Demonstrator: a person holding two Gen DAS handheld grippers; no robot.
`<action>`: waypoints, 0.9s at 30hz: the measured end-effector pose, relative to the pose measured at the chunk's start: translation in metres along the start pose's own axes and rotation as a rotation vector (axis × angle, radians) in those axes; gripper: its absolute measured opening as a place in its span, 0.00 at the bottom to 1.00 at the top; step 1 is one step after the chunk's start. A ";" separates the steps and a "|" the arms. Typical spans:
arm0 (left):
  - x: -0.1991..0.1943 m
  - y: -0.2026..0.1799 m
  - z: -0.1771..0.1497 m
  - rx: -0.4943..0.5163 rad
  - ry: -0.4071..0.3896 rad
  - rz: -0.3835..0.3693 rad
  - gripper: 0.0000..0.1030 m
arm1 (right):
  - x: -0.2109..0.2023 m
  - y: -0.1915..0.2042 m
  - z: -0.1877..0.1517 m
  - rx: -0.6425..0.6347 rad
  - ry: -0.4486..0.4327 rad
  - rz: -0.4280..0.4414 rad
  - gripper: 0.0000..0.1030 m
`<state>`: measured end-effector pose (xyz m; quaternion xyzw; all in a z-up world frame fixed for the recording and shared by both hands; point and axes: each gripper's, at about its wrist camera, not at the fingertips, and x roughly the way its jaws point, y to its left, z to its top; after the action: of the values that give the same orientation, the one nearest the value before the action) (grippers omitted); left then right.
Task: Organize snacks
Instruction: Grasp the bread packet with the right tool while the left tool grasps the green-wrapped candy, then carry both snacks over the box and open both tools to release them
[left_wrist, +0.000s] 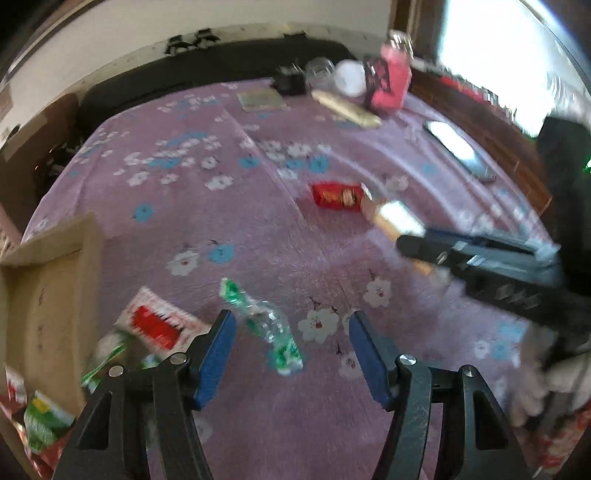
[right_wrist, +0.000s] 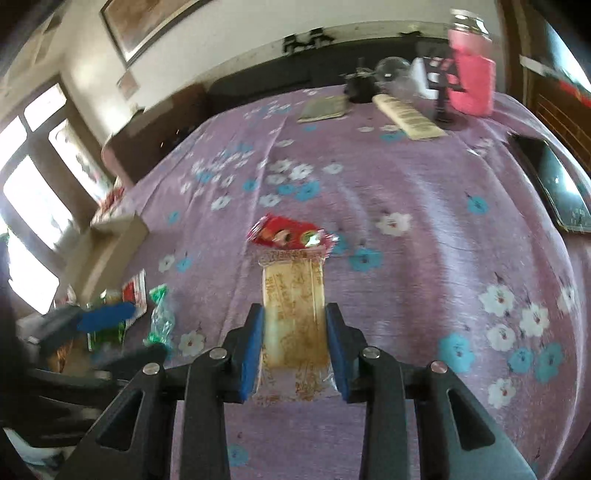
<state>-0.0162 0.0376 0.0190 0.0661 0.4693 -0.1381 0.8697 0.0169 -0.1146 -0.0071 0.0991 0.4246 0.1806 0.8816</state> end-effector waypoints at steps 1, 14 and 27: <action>0.005 -0.002 0.000 0.014 0.010 0.014 0.40 | -0.001 0.000 0.001 0.003 -0.007 0.003 0.31; -0.048 0.016 -0.013 -0.111 -0.123 -0.083 0.18 | -0.009 -0.004 0.002 0.022 -0.075 -0.001 0.31; -0.160 0.145 -0.063 -0.269 -0.278 0.122 0.19 | -0.040 0.083 0.009 -0.053 -0.071 0.117 0.31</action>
<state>-0.1064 0.2195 0.1159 -0.0423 0.3539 -0.0289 0.9339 -0.0185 -0.0546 0.0544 0.1066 0.3815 0.2393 0.8865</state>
